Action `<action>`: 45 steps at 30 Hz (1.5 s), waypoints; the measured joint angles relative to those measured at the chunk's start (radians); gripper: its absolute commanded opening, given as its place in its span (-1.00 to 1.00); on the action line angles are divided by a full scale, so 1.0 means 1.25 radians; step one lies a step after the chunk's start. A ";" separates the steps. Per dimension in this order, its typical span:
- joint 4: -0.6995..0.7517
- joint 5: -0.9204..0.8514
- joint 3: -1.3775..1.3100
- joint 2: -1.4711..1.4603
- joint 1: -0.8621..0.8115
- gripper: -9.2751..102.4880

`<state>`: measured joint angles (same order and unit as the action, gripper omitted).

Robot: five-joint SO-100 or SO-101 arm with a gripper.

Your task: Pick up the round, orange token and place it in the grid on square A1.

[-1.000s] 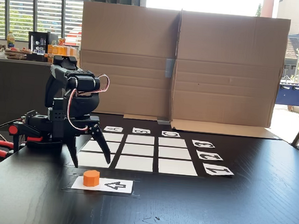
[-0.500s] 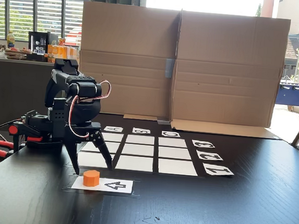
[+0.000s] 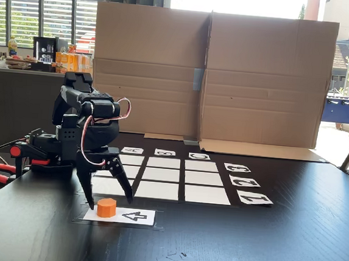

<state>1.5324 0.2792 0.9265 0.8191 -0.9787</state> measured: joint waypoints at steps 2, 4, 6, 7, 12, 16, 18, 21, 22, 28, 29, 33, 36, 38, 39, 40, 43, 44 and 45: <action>0.000 0.004 0.000 -0.002 0.000 -0.32; 0.000 0.004 -0.002 -0.006 0.000 -0.33; 0.000 0.004 -0.004 -0.007 0.000 -0.39; 0.000 0.004 -0.005 -0.007 0.000 -0.41; 0.000 0.010 -0.005 -0.015 0.000 -0.61; 0.000 0.011 -0.005 -0.013 0.000 -0.73; 0.000 0.016 -0.005 -0.013 0.000 -0.76; 0.000 0.017 -0.005 -0.013 0.000 -0.79; 0.000 0.018 -0.005 -0.013 0.000 -0.79; 0.000 0.018 -0.005 -0.002 0.000 -0.79; 0.001 0.020 -0.005 0.009 0.000 -0.79; 0.013 0.028 -0.005 0.085 -0.010 -0.79; 0.013 0.032 -0.005 0.152 -0.031 -0.79; 0.013 0.032 -0.005 0.201 -0.045 -0.79; 0.013 0.032 -0.005 0.221 -0.054 -0.79; 0.013 0.032 -0.005 0.244 -0.063 -0.79; 0.013 0.033 0.006 0.310 -0.088 -0.79; 0.015 0.033 0.013 0.331 -0.096 -0.79; 0.015 0.033 0.028 0.352 -0.102 -0.79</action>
<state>1.5509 0.3206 0.9618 1.2594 -1.1060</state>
